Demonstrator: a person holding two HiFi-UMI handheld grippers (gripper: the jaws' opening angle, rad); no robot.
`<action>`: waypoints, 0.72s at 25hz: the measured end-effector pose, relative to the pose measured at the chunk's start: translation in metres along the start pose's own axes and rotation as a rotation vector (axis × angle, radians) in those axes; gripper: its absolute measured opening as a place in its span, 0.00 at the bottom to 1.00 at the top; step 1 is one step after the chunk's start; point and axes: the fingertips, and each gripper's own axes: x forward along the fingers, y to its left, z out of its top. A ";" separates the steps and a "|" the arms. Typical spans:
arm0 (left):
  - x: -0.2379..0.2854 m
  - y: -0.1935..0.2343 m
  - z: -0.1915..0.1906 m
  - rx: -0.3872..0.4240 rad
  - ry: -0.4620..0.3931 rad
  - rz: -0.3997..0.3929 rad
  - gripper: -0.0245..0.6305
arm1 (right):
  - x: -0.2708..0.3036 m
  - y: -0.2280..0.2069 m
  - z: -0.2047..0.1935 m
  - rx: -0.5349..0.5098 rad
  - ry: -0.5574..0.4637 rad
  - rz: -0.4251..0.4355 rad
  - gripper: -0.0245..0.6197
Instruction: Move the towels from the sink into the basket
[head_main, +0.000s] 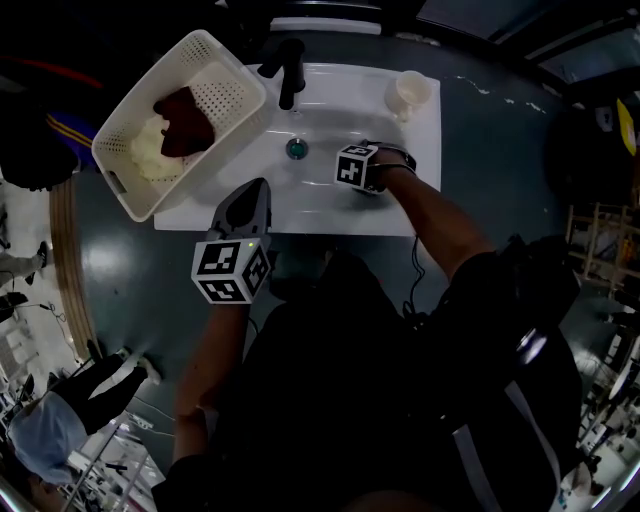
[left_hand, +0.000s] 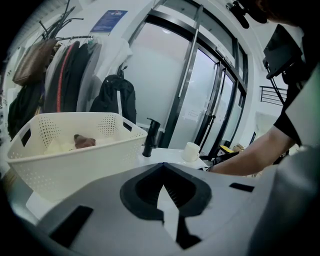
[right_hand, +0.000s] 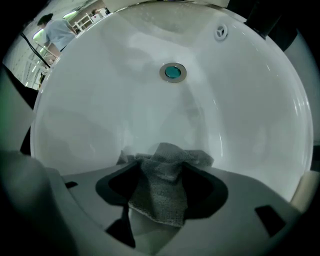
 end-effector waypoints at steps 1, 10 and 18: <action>0.000 0.000 0.000 0.000 -0.001 0.001 0.04 | 0.000 0.000 0.000 -0.002 0.001 0.004 0.48; -0.016 0.008 0.005 -0.011 -0.025 0.020 0.04 | -0.004 -0.002 0.005 0.053 -0.041 -0.059 0.14; -0.045 0.020 0.015 -0.025 -0.074 0.044 0.04 | -0.049 -0.002 0.032 0.143 -0.167 -0.089 0.12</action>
